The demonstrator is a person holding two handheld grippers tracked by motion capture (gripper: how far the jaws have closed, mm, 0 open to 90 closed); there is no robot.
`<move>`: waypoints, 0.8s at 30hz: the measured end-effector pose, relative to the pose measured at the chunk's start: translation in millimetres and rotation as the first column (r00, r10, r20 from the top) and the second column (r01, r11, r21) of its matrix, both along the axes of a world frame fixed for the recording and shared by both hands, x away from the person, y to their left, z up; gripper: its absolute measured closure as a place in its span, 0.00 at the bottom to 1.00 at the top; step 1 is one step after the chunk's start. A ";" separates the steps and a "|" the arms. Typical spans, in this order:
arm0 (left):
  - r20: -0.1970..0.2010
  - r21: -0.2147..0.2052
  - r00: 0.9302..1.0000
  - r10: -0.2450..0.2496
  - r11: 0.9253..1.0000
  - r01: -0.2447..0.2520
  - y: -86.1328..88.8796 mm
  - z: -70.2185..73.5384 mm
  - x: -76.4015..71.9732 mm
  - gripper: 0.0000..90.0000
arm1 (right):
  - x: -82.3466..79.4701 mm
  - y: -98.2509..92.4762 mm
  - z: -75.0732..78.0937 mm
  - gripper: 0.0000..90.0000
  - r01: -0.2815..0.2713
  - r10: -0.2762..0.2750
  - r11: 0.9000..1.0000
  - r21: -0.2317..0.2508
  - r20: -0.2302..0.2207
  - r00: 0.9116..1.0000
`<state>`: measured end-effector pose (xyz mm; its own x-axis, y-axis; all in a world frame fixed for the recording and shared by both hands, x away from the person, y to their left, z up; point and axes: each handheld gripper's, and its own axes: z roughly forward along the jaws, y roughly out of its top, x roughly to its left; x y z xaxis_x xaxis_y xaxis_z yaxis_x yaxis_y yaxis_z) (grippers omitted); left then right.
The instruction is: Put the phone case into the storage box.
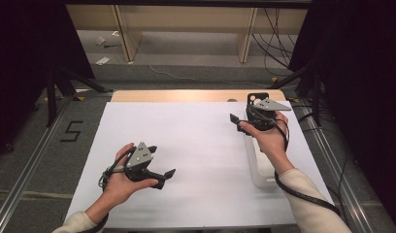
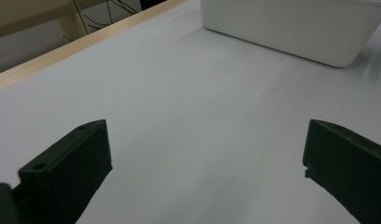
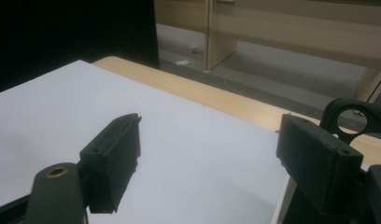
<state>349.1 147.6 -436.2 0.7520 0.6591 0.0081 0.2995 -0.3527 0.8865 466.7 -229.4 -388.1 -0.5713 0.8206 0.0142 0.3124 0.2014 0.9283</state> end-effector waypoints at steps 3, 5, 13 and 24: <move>0.001 0.000 1.000 -0.001 1.000 0.001 0.0 0.2 -0.1 0.01 | -2.6 -0.7 -0.7 0.25 -0.003 0.003 1.000 0.003 -0.004 1.000; 0.002 0.000 1.000 -0.001 1.000 0.001 0.0 0.3 0.0 0.01 | -4.4 -1.3 -0.9 0.25 -0.003 0.003 1.000 0.003 -0.007 1.000; 0.001 0.000 1.000 0.000 1.000 0.000 0.0 0.3 0.0 0.01 | -11.8 -2.4 -1.4 0.25 -0.015 0.015 1.000 0.003 -0.008 1.000; 0.002 -0.003 1.000 0.001 1.000 -0.001 0.1 0.5 -0.1 0.01 | -20.4 -2.8 -1.7 0.25 -0.038 0.038 0.999 0.009 -0.011 0.999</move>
